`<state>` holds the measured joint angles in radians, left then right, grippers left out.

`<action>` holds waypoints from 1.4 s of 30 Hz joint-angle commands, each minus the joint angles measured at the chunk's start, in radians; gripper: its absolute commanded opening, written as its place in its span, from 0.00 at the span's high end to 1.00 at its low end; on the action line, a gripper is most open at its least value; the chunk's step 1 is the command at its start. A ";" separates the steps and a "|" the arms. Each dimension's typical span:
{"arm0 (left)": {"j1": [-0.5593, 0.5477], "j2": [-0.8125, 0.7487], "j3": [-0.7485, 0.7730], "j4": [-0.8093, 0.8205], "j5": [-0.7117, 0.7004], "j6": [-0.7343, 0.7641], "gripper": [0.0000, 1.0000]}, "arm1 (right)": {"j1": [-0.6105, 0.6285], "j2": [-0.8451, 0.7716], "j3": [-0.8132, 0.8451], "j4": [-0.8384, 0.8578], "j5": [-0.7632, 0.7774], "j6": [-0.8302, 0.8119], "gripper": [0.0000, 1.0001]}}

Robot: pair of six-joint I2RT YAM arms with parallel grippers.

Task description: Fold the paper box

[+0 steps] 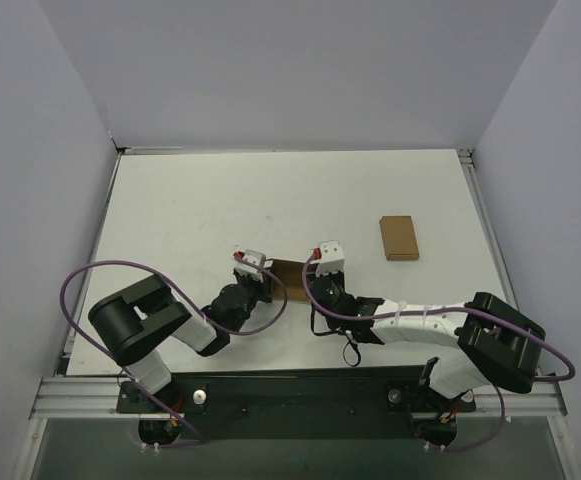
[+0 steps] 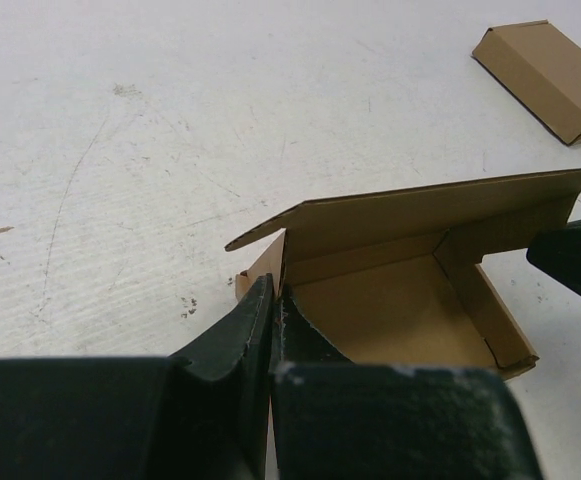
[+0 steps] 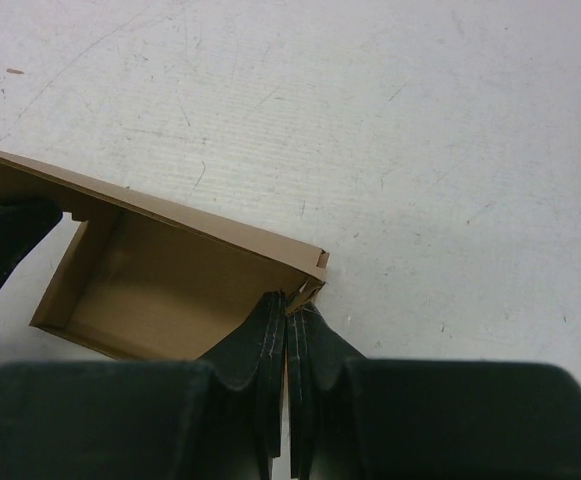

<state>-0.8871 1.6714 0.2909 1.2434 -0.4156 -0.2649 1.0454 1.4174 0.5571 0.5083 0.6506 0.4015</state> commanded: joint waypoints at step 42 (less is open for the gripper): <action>-0.108 -0.074 0.010 -0.268 0.167 -0.027 1.00 | 0.166 -0.242 -0.039 -0.244 -0.072 0.043 0.65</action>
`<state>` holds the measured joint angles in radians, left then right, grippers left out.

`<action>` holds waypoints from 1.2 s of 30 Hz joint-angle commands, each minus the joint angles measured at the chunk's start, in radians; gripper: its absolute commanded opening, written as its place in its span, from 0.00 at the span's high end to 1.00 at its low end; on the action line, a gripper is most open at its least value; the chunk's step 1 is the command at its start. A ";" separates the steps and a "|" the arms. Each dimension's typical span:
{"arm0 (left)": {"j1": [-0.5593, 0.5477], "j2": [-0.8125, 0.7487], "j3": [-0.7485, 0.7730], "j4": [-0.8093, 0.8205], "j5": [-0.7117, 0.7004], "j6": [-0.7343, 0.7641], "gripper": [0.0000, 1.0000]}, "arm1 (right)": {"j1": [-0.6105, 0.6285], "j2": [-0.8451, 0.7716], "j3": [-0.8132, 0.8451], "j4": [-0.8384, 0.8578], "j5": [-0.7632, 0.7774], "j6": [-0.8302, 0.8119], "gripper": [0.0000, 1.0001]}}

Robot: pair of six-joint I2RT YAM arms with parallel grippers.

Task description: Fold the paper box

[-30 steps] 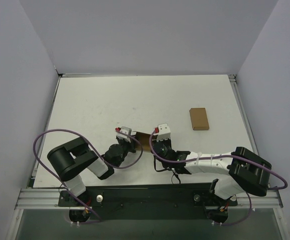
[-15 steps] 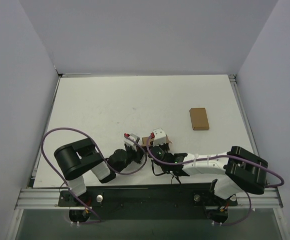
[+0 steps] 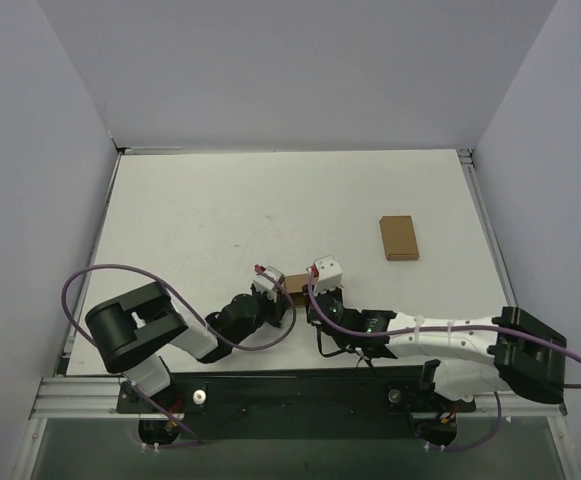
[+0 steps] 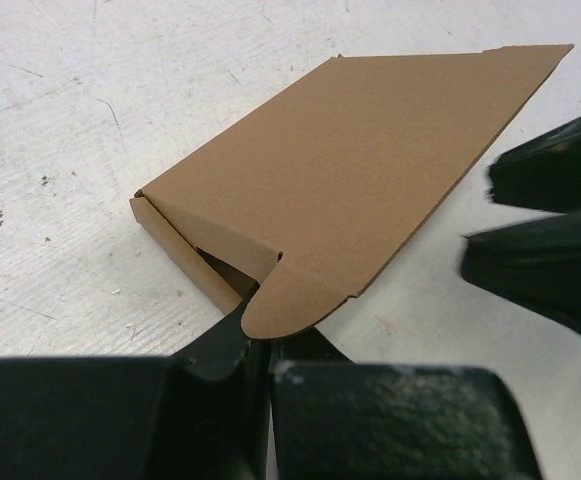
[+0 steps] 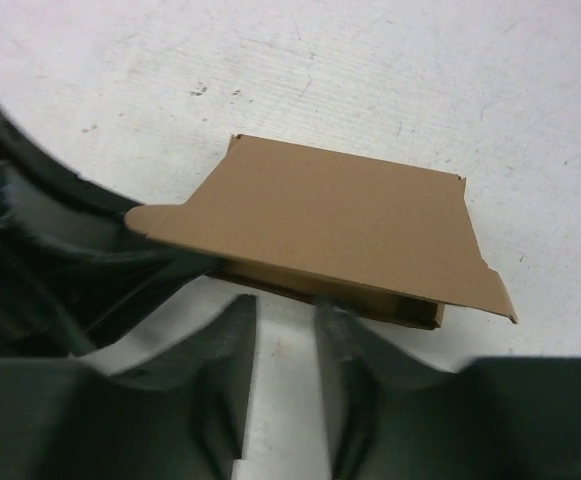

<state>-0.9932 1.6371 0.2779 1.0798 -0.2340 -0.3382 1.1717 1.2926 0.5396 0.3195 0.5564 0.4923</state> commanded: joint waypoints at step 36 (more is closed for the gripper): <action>0.039 -0.914 0.079 -0.952 0.101 -0.052 0.13 | -0.609 -0.112 0.238 -0.453 -0.806 0.163 0.41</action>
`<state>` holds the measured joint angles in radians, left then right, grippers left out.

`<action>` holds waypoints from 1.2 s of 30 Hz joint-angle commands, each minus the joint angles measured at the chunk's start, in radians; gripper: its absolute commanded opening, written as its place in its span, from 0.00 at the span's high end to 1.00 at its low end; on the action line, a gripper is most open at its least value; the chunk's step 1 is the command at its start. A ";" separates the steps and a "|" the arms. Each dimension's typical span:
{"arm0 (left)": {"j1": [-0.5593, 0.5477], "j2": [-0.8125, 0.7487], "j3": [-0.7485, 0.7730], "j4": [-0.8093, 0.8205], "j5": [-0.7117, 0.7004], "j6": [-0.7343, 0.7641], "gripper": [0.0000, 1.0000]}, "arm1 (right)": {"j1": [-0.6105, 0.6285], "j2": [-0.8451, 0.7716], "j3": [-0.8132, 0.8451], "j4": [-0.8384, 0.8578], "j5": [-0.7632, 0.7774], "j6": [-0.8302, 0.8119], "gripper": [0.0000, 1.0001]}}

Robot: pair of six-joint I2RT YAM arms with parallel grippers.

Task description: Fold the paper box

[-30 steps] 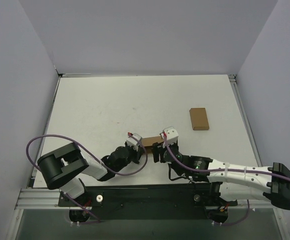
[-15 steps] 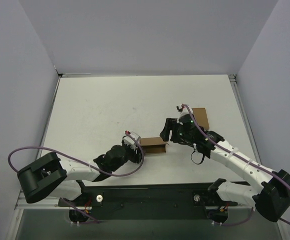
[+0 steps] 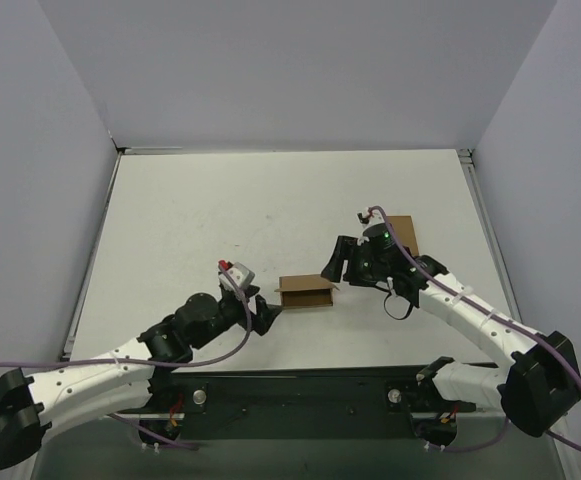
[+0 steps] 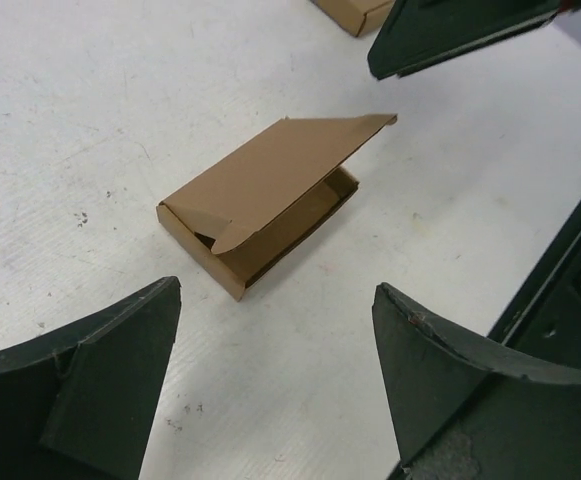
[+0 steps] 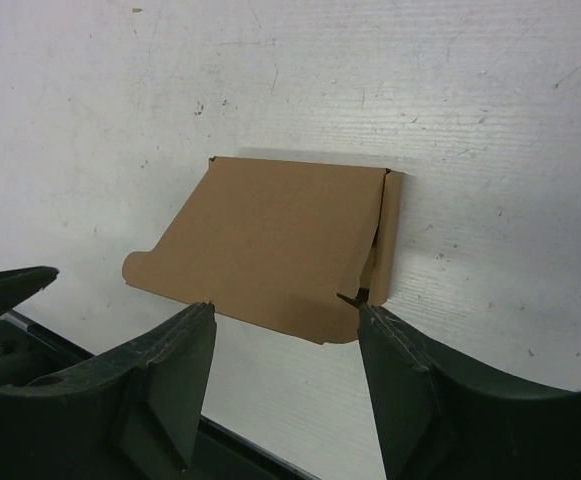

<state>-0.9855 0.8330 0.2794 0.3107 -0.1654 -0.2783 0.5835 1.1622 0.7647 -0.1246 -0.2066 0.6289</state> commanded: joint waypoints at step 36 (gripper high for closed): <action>0.415 0.636 0.242 0.054 0.501 -0.457 0.32 | -0.024 0.172 -0.080 0.097 -0.047 0.031 0.56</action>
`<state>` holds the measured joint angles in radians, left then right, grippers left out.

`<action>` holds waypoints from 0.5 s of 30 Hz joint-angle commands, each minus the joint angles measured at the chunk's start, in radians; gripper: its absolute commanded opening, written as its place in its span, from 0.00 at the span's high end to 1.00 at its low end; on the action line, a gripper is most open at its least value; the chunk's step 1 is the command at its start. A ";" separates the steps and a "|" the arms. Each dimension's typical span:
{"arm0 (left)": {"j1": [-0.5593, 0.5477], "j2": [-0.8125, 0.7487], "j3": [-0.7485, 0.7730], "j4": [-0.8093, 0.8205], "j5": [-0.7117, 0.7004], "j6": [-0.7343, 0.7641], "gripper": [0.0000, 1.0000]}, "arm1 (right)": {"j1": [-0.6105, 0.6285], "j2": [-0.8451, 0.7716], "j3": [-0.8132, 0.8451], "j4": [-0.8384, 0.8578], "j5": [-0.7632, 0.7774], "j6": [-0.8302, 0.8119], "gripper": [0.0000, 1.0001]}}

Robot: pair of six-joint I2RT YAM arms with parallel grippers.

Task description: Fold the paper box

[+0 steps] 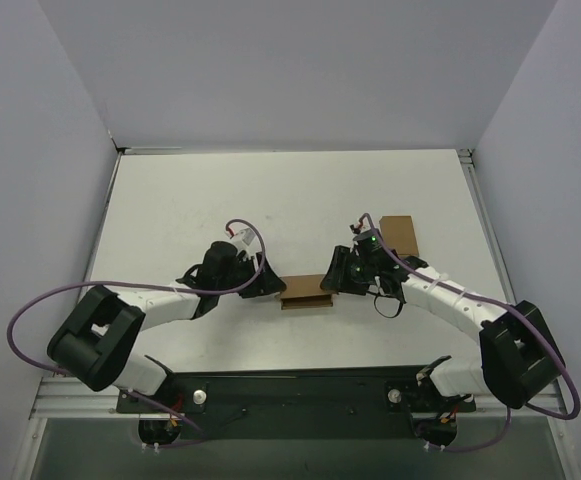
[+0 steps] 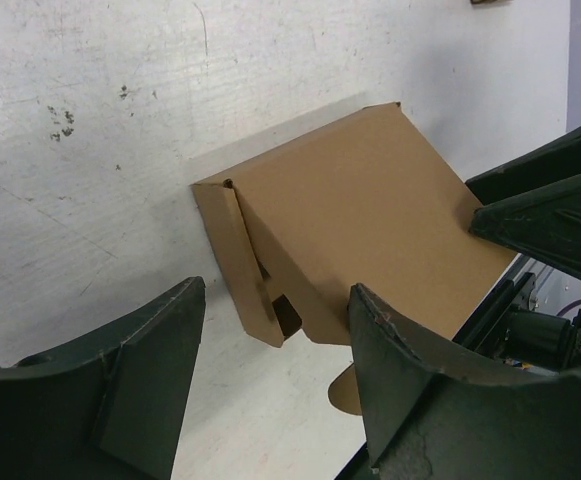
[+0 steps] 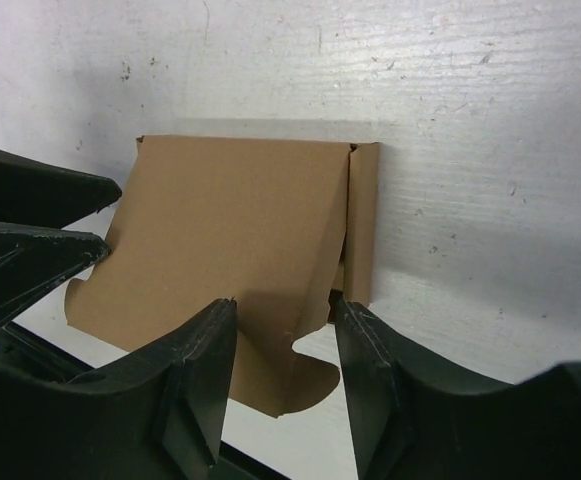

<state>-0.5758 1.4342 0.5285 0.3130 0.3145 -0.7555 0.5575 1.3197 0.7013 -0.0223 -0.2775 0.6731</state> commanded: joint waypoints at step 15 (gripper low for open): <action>0.004 0.150 0.005 0.040 0.003 0.093 0.41 | 0.004 0.095 -0.057 0.015 0.077 -0.067 0.73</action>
<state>-0.5743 1.5391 0.5282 0.3759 0.3489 -0.7181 0.5579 1.3827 0.6624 -0.0025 -0.2325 0.6308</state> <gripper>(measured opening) 0.617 0.303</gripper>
